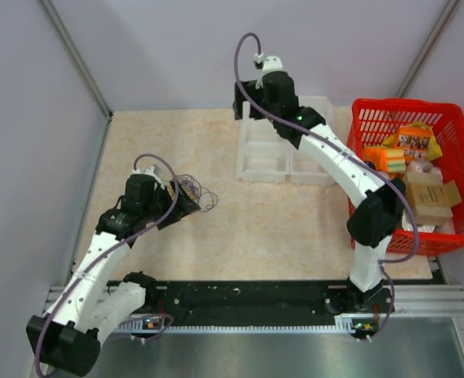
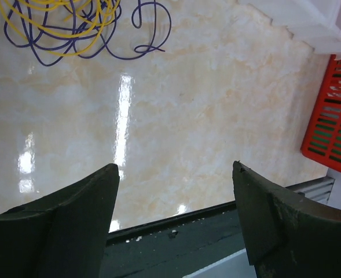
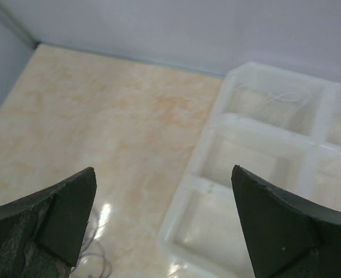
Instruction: Untangle the cables
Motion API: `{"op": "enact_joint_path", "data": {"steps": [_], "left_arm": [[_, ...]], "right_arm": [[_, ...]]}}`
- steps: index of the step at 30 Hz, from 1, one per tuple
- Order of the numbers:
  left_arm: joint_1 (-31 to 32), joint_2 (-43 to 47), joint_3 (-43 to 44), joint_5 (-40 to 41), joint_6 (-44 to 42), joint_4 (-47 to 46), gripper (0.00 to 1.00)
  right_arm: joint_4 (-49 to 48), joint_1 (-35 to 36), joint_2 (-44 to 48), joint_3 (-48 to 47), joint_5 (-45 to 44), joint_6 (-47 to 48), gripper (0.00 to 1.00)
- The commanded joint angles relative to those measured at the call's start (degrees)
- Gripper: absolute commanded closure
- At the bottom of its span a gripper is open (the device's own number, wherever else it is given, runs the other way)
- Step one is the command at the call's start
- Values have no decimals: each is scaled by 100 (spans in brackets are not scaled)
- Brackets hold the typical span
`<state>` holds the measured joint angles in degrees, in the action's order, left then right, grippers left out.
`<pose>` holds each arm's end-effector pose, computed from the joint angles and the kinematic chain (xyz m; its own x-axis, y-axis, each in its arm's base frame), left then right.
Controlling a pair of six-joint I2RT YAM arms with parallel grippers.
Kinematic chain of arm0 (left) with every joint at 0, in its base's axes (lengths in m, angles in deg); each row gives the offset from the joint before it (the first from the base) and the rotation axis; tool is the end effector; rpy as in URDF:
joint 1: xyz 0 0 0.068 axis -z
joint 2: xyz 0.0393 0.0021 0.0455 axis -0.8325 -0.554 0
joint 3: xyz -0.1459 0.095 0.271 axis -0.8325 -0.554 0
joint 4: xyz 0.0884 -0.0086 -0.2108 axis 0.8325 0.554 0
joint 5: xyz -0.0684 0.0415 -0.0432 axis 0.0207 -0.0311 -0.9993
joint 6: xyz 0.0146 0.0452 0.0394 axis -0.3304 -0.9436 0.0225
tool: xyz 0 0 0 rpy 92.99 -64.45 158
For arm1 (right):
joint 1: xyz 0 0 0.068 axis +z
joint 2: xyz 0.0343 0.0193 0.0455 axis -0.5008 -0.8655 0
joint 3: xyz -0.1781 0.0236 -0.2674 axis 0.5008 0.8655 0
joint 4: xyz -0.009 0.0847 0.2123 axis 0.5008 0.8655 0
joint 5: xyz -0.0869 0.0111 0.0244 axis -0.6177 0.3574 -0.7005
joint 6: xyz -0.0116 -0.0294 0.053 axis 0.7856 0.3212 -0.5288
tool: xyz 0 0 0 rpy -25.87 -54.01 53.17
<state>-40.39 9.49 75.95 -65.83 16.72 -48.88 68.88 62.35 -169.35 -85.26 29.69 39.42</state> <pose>0.1113 -0.0427 0.3113 -0.7788 -0.4360 -0.4510 -0.1083 0.8016 -0.5880 0.3883 0.2336 0.4409 -0.3374 0.0374 -0.9406 -0.2818 0.9494 0.1389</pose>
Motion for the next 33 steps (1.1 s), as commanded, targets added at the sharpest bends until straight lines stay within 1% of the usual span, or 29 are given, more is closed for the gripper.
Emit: {"op": "enact_joint_path", "data": {"steps": [1, 4, 6, 8, 9, 11, 16, 20, 24, 26, 28, 29, 31, 32, 33], "left_arm": [[12, 706, -250, 87, 621, 154, 17], [12, 1611, -874, 26, 929, -197, 18], [12, 2139, -1209, -219, 1079, -409, 19], [12, 2718, -1272, -414, 1193, -357, 19], [12, 2852, -1298, -467, 1220, -296, 19], [12, 3299, -1307, -502, 1168, -147, 19], [12, 3731, -1088, -319, 922, 670, 17], [12, 4109, -850, 15, 825, 1049, 18], [12, 4531, -710, 954, 956, 1348, 19], [12, 4646, -613, 1167, 904, 1314, 20], [12, 4655, -490, 1238, 834, 1278, 20], [12, 4620, -463, 1438, 807, 1243, 20], [12, 4428, -419, 1423, 833, 1225, 20], [12, 4322, -393, 1362, 859, 1251, 21], [12, 4190, -358, 1326, 886, 1269, 21]], "right_arm": [[-396, 759, 587, 1102, 860, -389, 2], [-1161, 1059, 851, 1929, 1861, -557, 4], [-1687, 1112, 869, 2325, 2555, -706, 4], [-2119, 1139, 739, 2685, 3083, -890, 6], [-2443, 1182, 668, 2757, 3269, -917, 8], [-2656, 1305, 343, 2758, 3454, -874, 10], [-2358, 1762, -290, 2415, 3061, -435, 15], [-2376, 1789, -449, 2450, 2937, -390, 21], [-2182, 1798, -467, 2450, 2805, -110, 31], [-1954, 1798, -414, 2476, 2708, 57, 32], [-1989, 1807, -405, 2503, 2673, 224, 32], [-1946, 1798, -448, 2442, 2673, 321, 32], [-1744, 1807, -650, 2144, 2664, 453, 32], [-1708, 1807, -703, 2064, 2673, 471, 33], [-1699, 1807, -773, 1993, 2690, 471, 36]]}}
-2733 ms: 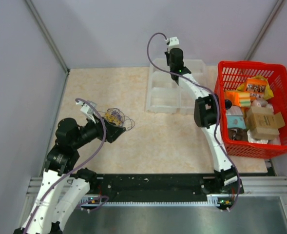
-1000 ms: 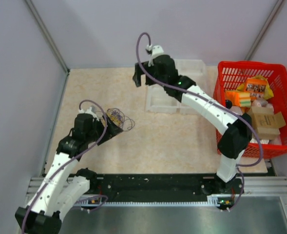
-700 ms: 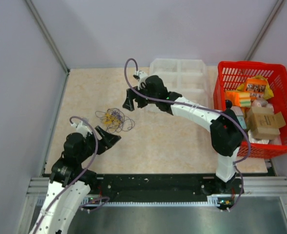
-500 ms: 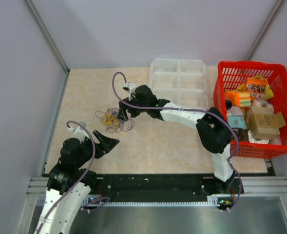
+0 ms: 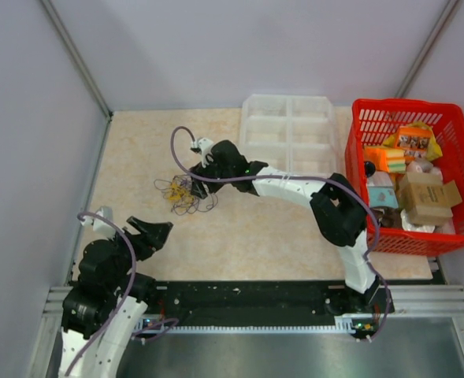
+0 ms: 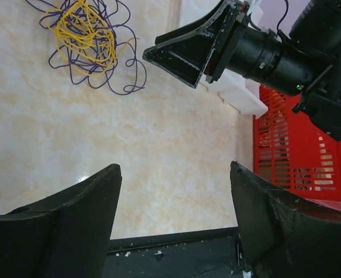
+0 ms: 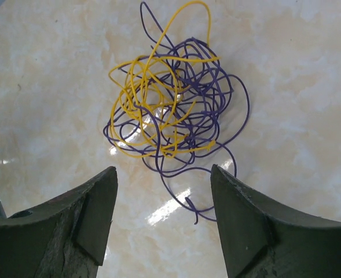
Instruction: Untangle the cables
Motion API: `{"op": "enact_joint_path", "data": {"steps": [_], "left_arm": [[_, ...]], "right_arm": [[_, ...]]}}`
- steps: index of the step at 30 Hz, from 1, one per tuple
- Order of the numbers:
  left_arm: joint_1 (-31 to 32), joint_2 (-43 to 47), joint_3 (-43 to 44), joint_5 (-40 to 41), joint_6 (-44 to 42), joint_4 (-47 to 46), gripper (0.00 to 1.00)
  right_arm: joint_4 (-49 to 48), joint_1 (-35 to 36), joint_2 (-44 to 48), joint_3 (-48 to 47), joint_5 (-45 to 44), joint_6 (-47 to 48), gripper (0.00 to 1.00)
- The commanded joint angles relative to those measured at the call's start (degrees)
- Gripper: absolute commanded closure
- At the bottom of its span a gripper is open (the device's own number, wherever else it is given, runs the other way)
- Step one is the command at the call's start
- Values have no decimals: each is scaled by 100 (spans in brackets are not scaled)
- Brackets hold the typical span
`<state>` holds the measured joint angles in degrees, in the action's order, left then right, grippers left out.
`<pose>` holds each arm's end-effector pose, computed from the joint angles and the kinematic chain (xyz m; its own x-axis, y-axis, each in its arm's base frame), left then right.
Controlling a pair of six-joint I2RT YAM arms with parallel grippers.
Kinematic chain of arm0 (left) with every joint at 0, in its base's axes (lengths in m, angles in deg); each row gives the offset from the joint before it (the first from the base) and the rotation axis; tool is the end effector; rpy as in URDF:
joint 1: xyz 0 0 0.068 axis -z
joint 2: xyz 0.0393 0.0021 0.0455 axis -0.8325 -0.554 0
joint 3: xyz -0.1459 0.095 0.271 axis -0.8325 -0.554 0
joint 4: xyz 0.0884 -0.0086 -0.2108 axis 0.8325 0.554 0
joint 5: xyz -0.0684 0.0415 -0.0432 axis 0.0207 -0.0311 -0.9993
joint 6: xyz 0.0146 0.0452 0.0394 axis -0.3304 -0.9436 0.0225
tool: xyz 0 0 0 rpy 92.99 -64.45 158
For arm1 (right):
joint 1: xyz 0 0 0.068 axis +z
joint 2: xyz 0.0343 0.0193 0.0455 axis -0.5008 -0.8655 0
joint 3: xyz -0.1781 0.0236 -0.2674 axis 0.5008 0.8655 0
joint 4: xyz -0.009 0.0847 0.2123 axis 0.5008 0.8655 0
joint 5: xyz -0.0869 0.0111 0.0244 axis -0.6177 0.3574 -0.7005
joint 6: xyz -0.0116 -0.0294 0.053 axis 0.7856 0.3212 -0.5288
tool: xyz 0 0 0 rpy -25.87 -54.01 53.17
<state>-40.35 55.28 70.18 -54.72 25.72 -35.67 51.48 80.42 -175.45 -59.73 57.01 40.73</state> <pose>-0.0381 0.0094 0.2697 -0.4112 -0.6731 -0.6147 -0.0129 0.6786 -0.7344 0.2954 0.3754 0.2820 -0.5100 -0.3206 -0.7982 -0.7978 0.5232 0.2995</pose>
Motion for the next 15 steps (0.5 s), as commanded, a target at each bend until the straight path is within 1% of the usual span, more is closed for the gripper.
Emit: {"op": "enact_joint_path", "data": {"steps": [1, 3, 5, 10, 15], "left_arm": [[7, -486, 211, -37, 3, -86, 21], [7, -644, 228, -223, 3, -121, 21], [7, -689, 237, -259, -6, -156, 21], [7, -575, 307, -22, 21, -148, 21], [7, -496, 290, -57, 135, -209, 21]], "right_arm": [[93, 17, -243, -673, -24, 358, 42], [198, 34, -383, -902, 2, 384, 50], [313, 61, -524, -1104, 81, 428, 53], [278, 96, -630, -1166, 187, 323, 54], [278, 104, -806, -1219, 257, 279, 53]]}}
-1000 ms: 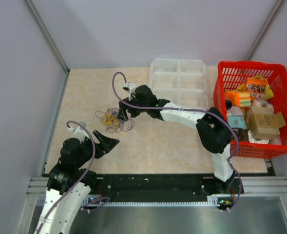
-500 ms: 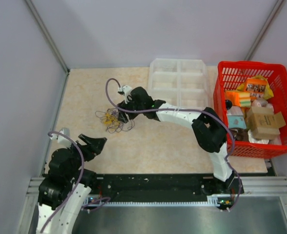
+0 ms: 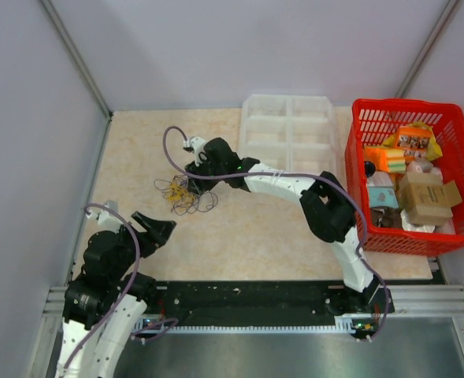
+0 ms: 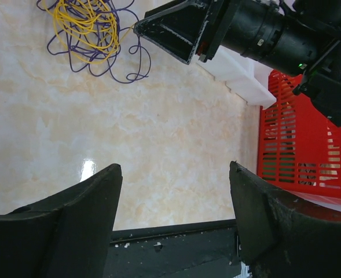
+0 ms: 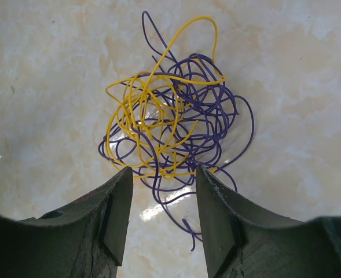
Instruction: Untangle the cables
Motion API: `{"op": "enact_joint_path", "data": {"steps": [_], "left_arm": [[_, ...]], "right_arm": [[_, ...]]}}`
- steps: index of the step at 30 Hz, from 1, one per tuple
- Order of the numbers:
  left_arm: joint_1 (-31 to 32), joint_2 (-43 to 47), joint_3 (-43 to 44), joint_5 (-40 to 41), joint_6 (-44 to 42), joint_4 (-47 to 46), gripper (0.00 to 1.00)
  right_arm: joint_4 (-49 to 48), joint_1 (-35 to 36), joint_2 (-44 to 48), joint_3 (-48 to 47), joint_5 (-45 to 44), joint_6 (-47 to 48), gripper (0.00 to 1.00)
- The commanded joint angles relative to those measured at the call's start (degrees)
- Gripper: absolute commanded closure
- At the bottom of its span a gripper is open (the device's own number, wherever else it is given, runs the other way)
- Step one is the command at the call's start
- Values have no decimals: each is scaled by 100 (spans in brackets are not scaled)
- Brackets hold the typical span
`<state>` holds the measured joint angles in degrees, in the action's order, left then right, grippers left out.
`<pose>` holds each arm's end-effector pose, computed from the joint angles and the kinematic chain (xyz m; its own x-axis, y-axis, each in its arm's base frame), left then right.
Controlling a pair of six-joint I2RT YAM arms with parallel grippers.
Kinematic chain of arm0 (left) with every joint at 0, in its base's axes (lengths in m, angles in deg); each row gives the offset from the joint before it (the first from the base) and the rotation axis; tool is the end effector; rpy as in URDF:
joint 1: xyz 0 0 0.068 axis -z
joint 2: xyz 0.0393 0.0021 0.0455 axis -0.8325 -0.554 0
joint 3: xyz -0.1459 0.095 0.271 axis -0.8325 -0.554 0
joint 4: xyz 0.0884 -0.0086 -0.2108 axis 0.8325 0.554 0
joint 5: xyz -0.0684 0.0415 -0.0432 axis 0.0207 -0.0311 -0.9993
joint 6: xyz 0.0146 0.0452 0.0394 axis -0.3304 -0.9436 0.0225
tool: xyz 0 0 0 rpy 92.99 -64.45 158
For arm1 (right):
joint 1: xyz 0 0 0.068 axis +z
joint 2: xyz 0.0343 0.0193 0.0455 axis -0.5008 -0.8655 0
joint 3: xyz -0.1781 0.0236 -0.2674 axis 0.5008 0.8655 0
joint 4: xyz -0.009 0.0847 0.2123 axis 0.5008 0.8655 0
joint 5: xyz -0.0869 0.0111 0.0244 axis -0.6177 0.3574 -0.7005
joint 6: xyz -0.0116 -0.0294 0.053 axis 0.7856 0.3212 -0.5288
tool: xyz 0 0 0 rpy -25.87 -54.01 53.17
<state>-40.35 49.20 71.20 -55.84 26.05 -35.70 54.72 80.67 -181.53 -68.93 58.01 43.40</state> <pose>-0.0240 0.0044 0.2799 -0.4750 -0.6580 -0.5843 -0.0656 0.6886 -0.7222 0.3126 0.4009 0.2768 -0.4726 -0.3501 -0.8088 -0.8279 0.4909 0.2713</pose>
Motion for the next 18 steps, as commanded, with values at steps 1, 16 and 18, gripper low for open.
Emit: {"op": "enact_joint_path", "data": {"steps": [1, 16, 18], "left_arm": [[7, 103, 178, 46, 111, -216, 21], [7, -642, -42, -288, -29, -462, 18], [7, -889, 203, -70, -108, -436, 15]], "right_arm": [[-45, 81, -216, -317, 192, -5, 53], [331, 116, 968, -19, -62, -243, 100], [595, 125, 1583, 79, -229, -226, 100]]}}
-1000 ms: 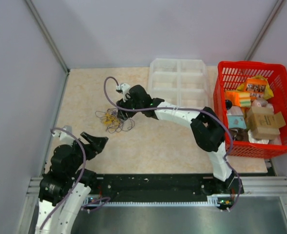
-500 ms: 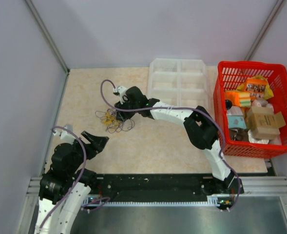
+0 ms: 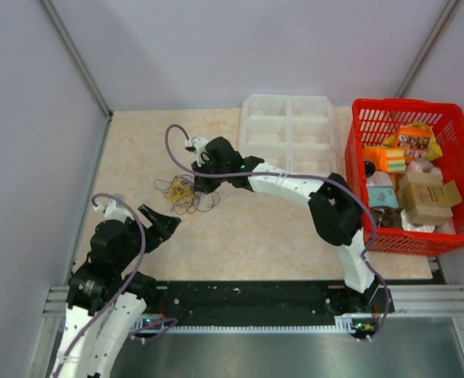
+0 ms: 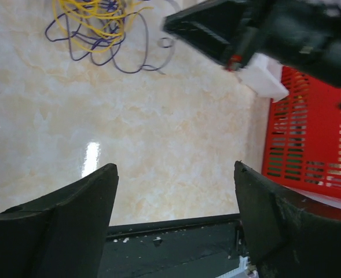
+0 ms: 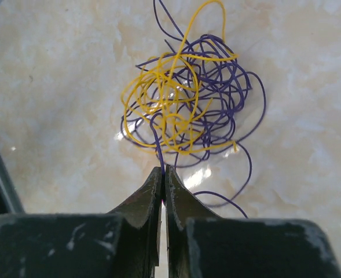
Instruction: Untangle the cables
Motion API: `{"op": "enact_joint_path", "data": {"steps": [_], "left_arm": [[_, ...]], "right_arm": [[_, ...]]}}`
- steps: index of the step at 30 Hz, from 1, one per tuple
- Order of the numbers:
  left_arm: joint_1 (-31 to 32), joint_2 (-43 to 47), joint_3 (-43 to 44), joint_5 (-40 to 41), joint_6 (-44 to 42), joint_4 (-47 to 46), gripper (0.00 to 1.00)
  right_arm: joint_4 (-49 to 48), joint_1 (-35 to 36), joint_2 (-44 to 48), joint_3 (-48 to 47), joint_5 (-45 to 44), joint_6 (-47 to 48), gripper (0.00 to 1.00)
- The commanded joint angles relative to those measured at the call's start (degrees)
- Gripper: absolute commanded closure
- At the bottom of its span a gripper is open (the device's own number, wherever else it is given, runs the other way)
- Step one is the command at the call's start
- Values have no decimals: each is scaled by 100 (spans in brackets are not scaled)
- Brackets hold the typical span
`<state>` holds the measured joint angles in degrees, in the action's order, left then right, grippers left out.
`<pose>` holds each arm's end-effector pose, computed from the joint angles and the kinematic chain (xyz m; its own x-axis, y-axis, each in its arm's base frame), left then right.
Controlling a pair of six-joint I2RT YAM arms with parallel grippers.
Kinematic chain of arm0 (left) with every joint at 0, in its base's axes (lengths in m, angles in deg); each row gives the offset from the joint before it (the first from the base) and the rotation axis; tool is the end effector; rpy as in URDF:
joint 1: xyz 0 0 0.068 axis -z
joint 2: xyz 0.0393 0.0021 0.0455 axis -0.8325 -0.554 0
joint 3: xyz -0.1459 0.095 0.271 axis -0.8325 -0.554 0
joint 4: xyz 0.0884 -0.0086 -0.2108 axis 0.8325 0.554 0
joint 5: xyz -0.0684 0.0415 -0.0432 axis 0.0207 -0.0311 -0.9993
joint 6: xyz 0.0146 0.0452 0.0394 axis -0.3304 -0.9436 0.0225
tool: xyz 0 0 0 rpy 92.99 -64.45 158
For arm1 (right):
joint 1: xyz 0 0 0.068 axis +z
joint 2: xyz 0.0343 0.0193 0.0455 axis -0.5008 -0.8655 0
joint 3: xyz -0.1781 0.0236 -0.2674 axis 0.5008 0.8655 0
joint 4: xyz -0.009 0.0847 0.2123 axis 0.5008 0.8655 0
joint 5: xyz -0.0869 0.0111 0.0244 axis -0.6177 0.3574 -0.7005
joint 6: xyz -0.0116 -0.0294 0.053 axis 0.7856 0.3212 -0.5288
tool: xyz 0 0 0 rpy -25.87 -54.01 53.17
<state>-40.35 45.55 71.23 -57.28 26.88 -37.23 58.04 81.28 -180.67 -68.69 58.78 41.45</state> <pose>-0.0129 0.0000 0.2855 -0.5107 -0.6561 -0.5556 -0.0843 0.6813 -0.7271 0.3036 0.3992 0.2771 -0.5208 -0.3692 -0.7697 -0.8113 0.4945 0.3117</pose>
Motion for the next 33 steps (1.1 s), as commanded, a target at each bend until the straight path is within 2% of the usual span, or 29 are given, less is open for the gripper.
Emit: {"op": "enact_joint_path", "data": {"steps": [1, 4, 6, 9, 10, 12, 15, 17, 19, 22, 27, 31, 33], "left_arm": [[7, -612, 385, 293, -279, -282, 11], [7, -876, 1018, 726, -796, -579, 8], [7, -1191, 1204, 464, -1183, -992, 8], [7, -1753, 1134, -265, -1299, -1407, 8], [7, -1964, 1056, -293, -1247, -1416, 10], [-1, -2272, 810, -372, -1106, -1555, 20], [-10, -2371, 336, -556, -721, -2064, 30], [-10, -2283, -50, -557, -492, -2460, 27], [-28, -2265, -254, -478, -350, -2733, 13], [-115, -2545, -229, -758, -463, -2971, 5], [-116, -2696, 9, -1653, -1122, -3637, 4], [-116, -2678, 174, -3094, -799, -5386, 8], [-107, -2774, 604, -3290, -955, -5303, 8]], "right_arm": [[403, 55, 1710, 29, -385, 4, 100], [764, 63, 2115, -383, -395, 145, 100], [1036, 63, 2186, -996, -342, 224, 100], [1397, 63, 2151, -1849, -403, 207, 100], [1485, 63, 2108, -2148, -403, 189, 100], [1608, 55, 2028, -2764, -412, 84, 100], [1670, 72, 1940, -3634, -394, -101, 100], [1609, 81, 1923, -4074, -429, -215, 100], [1443, 90, 1922, -4365, -395, -303, 100], [995, 125, 2080, -4410, -359, -365, 100], [143, 134, 2493, -4393, -307, -566, 100], [-255, 134, 2372, -4716, -350, -611, 100], [-368, 134, 2292, -4919, -316, -716, 100]]}}
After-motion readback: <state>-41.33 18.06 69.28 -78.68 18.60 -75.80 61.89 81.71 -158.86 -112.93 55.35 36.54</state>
